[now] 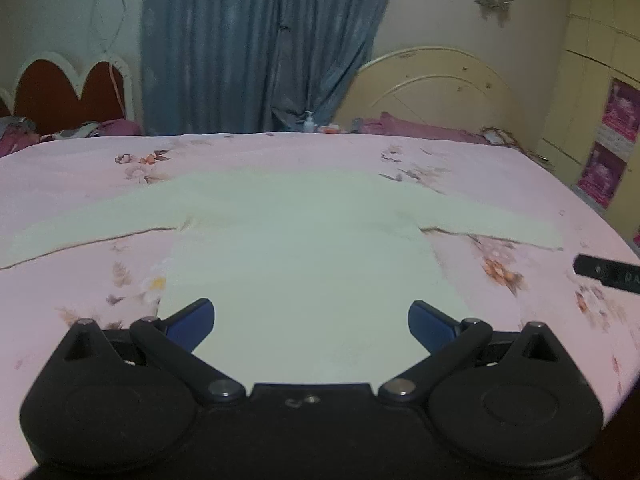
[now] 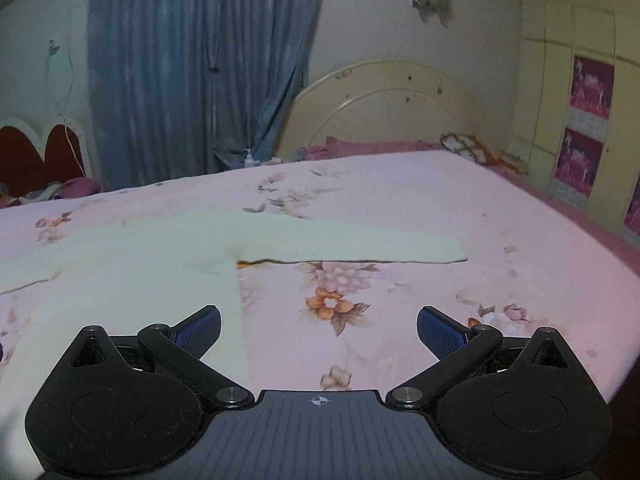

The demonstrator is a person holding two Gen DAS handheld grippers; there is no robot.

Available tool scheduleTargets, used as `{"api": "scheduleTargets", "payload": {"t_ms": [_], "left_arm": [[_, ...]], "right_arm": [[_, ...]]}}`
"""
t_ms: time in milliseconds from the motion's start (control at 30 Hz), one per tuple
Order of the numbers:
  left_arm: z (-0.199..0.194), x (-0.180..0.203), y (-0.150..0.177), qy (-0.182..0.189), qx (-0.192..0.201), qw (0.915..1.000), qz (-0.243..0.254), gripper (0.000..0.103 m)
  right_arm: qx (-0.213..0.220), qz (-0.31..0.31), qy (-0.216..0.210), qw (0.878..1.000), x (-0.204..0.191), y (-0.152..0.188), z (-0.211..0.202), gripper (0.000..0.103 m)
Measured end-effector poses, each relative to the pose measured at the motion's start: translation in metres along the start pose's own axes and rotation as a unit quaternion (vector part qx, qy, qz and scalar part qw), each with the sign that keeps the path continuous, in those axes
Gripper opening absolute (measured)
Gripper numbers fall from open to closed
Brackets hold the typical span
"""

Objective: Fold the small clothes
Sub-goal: 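Move the right gripper to the sweater sleeve cuff and grasp it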

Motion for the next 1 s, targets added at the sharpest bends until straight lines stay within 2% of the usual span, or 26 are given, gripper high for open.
{"api": "scheduleTargets", "payload": {"t_ms": [133,267,333,400,500,700,800,1000], "left_arm": [[0.039,0.009,-0.023,-0.025,-0.006,0.9997,0.004,0.103],[0.080,0.022,-0.038,-0.030,-0.023,0.9993,0.002,0.102],[0.096,0.029,-0.040,-0.035,-0.032,0.9988,0.007,0.092],[0.113,0.036,-0.040,-0.046,-0.049,0.9976,0.016,0.089],[0.132,0.043,-0.042,-0.059,-0.064,0.9960,0.020,0.089],[0.159,0.050,-0.053,-0.073,-0.079,0.9938,0.030,0.093],[0.173,0.052,-0.057,-0.074,-0.084,0.9932,0.032,0.093],[0.183,0.049,-0.065,-0.073,-0.077,0.9941,0.021,0.095]], "right_arm": [[-0.015,0.021,-0.004,1.000,0.026,-0.017,0.055,0.103],[-0.029,0.054,0.000,0.998,0.063,-0.029,0.116,0.103],[-0.040,0.075,0.005,0.996,0.083,-0.032,0.146,0.102],[-0.044,0.099,0.009,0.994,0.104,-0.035,0.174,0.102],[-0.059,0.139,0.008,0.988,0.130,-0.034,0.209,0.058],[-0.078,0.210,0.011,0.975,0.168,-0.028,0.257,0.058],[-0.087,0.241,0.012,0.967,0.182,-0.024,0.274,0.042],[-0.081,0.276,0.007,0.958,0.195,-0.022,0.280,0.039]]}}
Point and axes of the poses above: each gripper's, at about its wrist camera, not at the fingertips, and z roughly the way its jaws point, x to its right, y to its underside, the point moved 3 cm from there along z, roughly the way its jaws point, and after that the axes turned 8 degrees about y, right-handed, at the moved point
